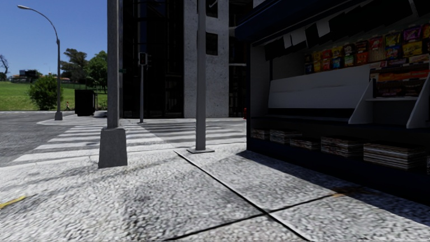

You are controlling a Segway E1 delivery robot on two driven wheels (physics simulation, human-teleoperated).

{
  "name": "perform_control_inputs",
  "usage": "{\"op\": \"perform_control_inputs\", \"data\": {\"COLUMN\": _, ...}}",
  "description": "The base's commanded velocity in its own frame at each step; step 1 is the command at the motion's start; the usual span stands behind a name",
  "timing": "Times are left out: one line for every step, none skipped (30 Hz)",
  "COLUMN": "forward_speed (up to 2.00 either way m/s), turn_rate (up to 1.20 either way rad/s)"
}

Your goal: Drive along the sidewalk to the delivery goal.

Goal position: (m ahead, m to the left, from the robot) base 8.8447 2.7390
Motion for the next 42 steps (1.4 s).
{"op": "perform_control_inputs", "data": {"forward_speed": 1.31, "turn_rate": 0.00}}
{"op": "perform_control_inputs", "data": {"forward_speed": 1.31, "turn_rate": 0.00}}
{"op": "perform_control_inputs", "data": {"forward_speed": 1.31, "turn_rate": 0.00}}
{"op": "perform_control_inputs", "data": {"forward_speed": 1.31, "turn_rate": 0.00}}
{"op": "perform_control_inputs", "data": {"forward_speed": 1.31, "turn_rate": 0.00}}
{"op": "perform_control_inputs", "data": {"forward_speed": 1.31, "turn_rate": 0.20}}
{"op": "perform_control_inputs", "data": {"forward_speed": 1.31, "turn_rate": 0.35}}
{"op": "perform_control_inputs", "data": {"forward_speed": 1.31, "turn_rate": 0.41}}
{"op": "perform_control_inputs", "data": {"forward_speed": 1.31, "turn_rate": 0.41}}
{"op": "perform_control_inputs", "data": {"forward_speed": 1.31, "turn_rate": 0.42}}
{"op": "perform_control_inputs", "data": {"forward_speed": 1.31, "turn_rate": 0.42}}
{"op": "perform_control_inputs", "data": {"forward_speed": 1.31, "turn_rate": 0.42}}
{"op": "perform_control_inputs", "data": {"forward_speed": 1.31, "turn_rate": 0.43}}
{"op": "perform_control_inputs", "data": {"forward_speed": 1.31, "turn_rate": 0.43}}
{"op": "perform_control_inputs", "data": {"forward_speed": 1.31, "turn_rate": 0.43}}
{"op": "perform_control_inputs", "data": {"forward_speed": 1.31, "turn_rate": 0.43}}
{"op": "perform_control_inputs", "data": {"forward_speed": 1.31, "turn_rate": 0.43}}
{"op": "perform_control_inputs", "data": {"forward_speed": 1.31, "turn_rate": 0.43}}
{"op": "perform_control_inputs", "data": {"forward_speed": 1.31, "turn_rate": 0.43}}
{"op": "perform_control_inputs", "data": {"forward_speed": 1.31, "turn_rate": 0.43}}
{"op": "perform_control_inputs", "data": {"forward_speed": 1.31, "turn_rate": 0.43}}
{"op": "perform_control_inputs", "data": {"forward_speed": 1.31, "turn_rate": 0.43}}
{"op": "perform_control_inputs", "data": {"forward_speed": 1.31, "turn_rate": 0.39}}
{"op": "perform_control_inputs", "data": {"forward_speed": 1.31, "turn_rate": 0.39}}
{"op": "perform_control_inputs", "data": {"forward_speed": 1.31, "turn_rate": 0.30}}
{"op": "perform_control_inputs", "data": {"forward_speed": 1.31, "turn_rate": 0.24}}
{"op": "perform_control_inputs", "data": {"forward_speed": 1.31, "turn_rate": 0.24}}
{"op": "perform_control_inputs", "data": {"forward_speed": 1.31, "turn_rate": 0.22}}
{"op": "perform_control_inputs", "data": {"forward_speed": 1.31, "turn_rate": 0.27}}
{"op": "perform_control_inputs", "data": {"forward_speed": 1.31, "turn_rate": 0.33}}
{"op": "perform_control_inputs", "data": {"forward_speed": 1.31, "turn_rate": 0.33}}
{"op": "perform_control_inputs", "data": {"forward_speed": 1.31, "turn_rate": 0.35}}
{"op": "perform_control_inputs", "data": {"forward_speed": 1.31, "turn_rate": 0.35}}
{"op": "perform_control_inputs", "data": {"forward_speed": 1.31, "turn_rate": 0.35}}
{"op": "perform_control_inputs", "data": {"forward_speed": 1.31, "turn_rate": 0.35}}
{"op": "perform_control_inputs", "data": {"forward_speed": 1.31, "turn_rate": 0.36}}
{"op": "perform_control_inputs", "data": {"forward_speed": 1.31, "turn_rate": 0.36}}
{"op": "perform_control_inputs", "data": {"forward_speed": 1.31, "turn_rate": 0.36}}
{"op": "perform_control_inputs", "data": {"forward_speed": 1.31, "turn_rate": 0.36}}
{"op": "perform_control_inputs", "data": {"forward_speed": 1.31, "turn_rate": 0.36}}
{"op": "perform_control_inputs", "data": {"forward_speed": 1.31, "turn_rate": 0.43}}
{"op": "perform_control_inputs", "data": {"forward_speed": 1.31, "turn_rate": 0.43}}
